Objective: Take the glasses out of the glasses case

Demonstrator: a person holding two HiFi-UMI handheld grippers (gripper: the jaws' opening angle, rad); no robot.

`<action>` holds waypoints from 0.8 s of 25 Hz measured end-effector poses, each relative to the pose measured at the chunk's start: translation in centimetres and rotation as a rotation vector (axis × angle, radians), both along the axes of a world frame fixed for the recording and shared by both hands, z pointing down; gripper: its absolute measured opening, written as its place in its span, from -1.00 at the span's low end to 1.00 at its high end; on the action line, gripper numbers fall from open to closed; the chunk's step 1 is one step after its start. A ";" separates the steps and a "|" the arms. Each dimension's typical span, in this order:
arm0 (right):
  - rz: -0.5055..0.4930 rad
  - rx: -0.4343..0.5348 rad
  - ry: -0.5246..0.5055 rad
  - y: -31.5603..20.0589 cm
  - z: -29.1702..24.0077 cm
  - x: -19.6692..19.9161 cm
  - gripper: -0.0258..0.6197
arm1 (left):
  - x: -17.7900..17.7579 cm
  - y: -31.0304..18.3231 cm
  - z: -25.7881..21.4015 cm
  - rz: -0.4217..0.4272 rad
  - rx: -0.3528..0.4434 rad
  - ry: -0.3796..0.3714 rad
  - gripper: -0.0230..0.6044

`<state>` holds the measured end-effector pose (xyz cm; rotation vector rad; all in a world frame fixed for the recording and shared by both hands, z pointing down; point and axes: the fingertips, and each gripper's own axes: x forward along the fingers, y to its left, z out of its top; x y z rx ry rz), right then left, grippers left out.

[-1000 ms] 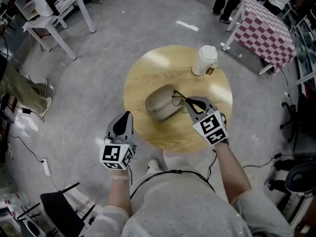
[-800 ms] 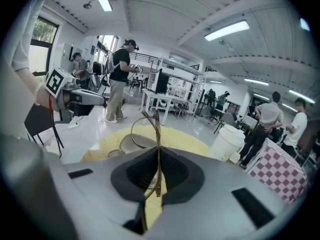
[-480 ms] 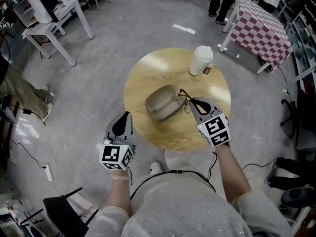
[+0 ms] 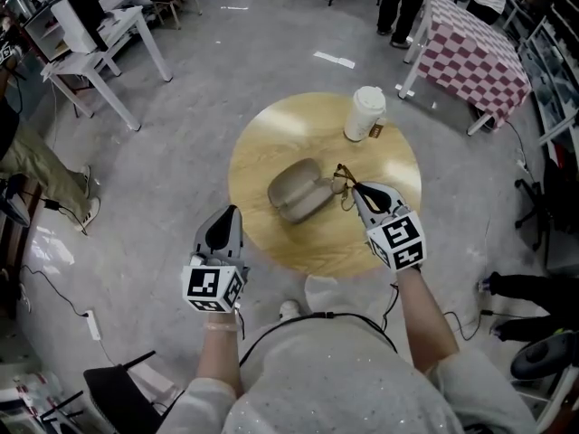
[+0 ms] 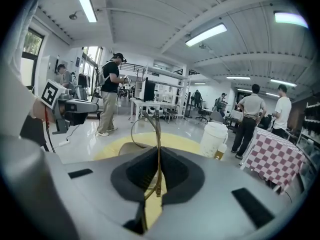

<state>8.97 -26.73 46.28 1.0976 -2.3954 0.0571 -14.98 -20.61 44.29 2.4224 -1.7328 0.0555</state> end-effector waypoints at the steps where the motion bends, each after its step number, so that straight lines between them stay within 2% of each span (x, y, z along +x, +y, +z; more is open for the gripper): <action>1: 0.005 0.002 -0.007 0.0 -0.1 0.1 -0.86 | -0.1 0.0 -0.1 0.000 0.003 -0.001 -0.91; 20: 0.085 0.055 -0.113 1.0 -2.1 1.0 -0.86 | -1.2 0.6 -1.3 -0.005 0.042 -0.006 -0.91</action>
